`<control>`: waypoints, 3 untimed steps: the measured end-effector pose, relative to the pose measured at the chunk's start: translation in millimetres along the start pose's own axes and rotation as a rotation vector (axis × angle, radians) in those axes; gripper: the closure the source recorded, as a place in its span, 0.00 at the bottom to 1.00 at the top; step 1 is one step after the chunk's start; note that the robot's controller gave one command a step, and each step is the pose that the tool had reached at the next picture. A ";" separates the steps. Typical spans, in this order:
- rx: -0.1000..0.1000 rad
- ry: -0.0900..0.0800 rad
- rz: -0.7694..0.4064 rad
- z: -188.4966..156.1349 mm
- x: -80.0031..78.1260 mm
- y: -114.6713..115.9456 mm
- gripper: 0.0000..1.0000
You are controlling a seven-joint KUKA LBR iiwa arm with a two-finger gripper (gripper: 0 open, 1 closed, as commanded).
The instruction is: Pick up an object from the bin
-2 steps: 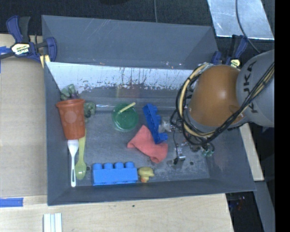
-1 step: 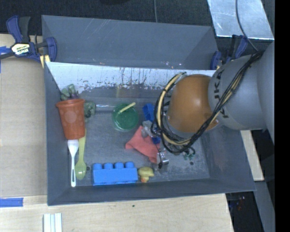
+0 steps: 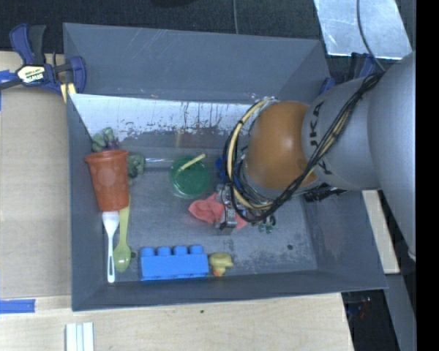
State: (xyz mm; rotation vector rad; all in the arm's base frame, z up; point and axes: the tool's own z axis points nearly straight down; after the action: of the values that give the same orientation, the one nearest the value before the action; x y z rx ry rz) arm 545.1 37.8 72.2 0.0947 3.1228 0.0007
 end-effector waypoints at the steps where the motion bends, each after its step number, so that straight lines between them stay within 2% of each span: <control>1: 0.000 0.000 -0.001 -0.2 0.0 0.0 1.00; 2: 0.001 0.008 -0.030 -65.6 -2.6 2.9 1.00; 3: 0.000 -0.001 -0.315 -55.8 -30.0 -17.4 1.00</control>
Offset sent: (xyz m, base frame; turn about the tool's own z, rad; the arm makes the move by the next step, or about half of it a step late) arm 0.0090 0.0104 0.1909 -0.0890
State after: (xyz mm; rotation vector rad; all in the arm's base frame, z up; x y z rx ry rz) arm 573.0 18.7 128.5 -0.3964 3.0981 -0.0036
